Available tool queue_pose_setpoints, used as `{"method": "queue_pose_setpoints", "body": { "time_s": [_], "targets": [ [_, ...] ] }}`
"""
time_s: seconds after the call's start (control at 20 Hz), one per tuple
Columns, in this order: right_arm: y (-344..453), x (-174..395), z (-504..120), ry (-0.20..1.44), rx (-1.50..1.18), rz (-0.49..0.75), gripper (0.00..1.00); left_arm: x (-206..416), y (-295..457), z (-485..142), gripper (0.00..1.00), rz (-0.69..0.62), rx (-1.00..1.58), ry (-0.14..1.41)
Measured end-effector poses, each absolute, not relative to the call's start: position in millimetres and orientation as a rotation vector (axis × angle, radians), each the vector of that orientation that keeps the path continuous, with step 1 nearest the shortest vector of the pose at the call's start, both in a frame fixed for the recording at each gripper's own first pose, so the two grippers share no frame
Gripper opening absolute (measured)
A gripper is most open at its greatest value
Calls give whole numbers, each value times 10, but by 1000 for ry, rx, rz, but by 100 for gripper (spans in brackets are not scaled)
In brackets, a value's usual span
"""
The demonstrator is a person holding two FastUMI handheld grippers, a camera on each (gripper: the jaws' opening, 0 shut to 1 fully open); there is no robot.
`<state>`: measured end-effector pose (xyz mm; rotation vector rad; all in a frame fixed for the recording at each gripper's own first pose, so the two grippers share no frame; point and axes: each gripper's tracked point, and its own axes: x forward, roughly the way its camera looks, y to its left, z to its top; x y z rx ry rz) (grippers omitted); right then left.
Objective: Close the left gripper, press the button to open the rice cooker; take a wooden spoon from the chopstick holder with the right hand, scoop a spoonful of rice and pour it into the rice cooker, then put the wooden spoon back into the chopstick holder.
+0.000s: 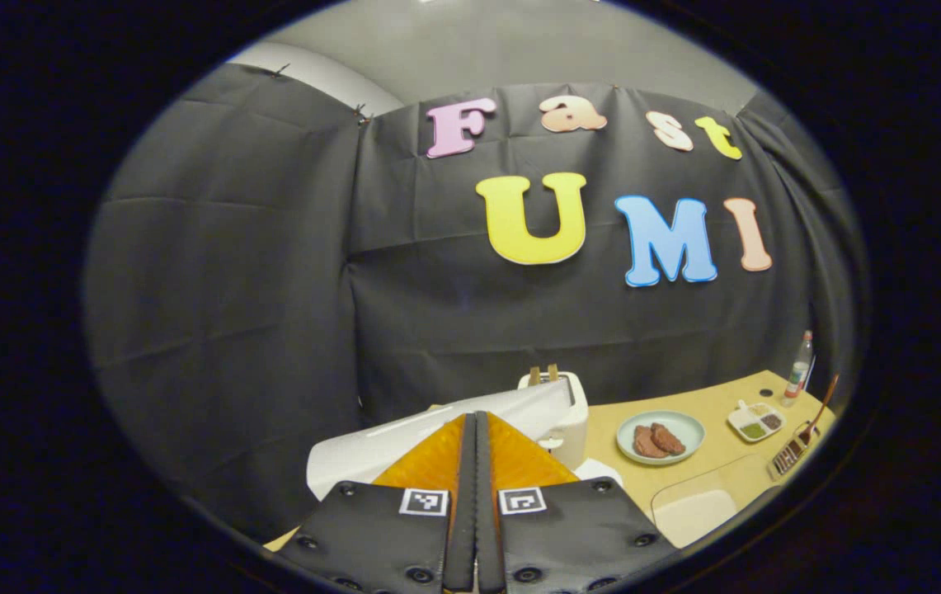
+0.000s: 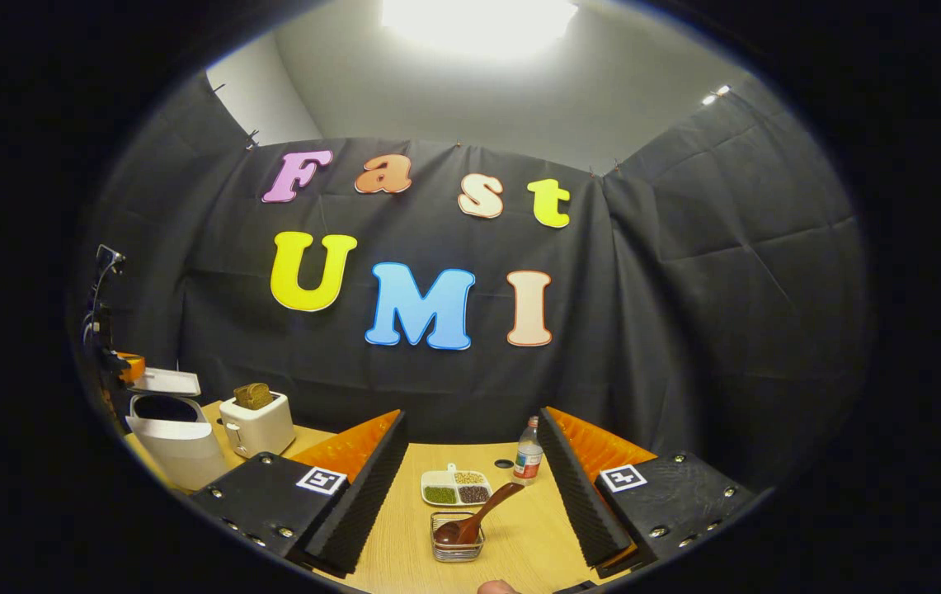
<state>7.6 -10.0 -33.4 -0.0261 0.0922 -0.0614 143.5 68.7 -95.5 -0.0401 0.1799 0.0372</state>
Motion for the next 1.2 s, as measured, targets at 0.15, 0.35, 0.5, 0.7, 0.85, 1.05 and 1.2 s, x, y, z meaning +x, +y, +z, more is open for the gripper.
{"method": "queue_pose_setpoints", "body": {
  "time_s": [0.15, 0.35, 0.5, 0.7, 0.85, 1.05, 1.2],
  "targets": [
    [-260, 202, -403, 103, 8, -63, 96, 1235, 637, -571, 9, 48, -70, 98],
    [-401, 402, -594, 128, 43, -57, 96, 984, 351, -184, 63, 8, -100, 32],
    [-468, 557, -817, 166, 59, -50, 96, 777, 206, 43, 90, 8, -76, -17],
    [-521, 780, -1164, 226, 93, -36, 96, 495, -3, 262, 94, -2, -51, -58],
    [-544, 934, -1431, 273, 117, -23, 96, 339, -120, 340, 94, -10, -48, -58],
    [-593, 1076, -1841, 353, 141, -25, 96, 135, -81, 445, 93, 15, -7, -74],
    [-587, 1140, -2114, 426, 203, -20, 97, 6, -30, 450, 89, 41, 2, -69]
  ]
}}
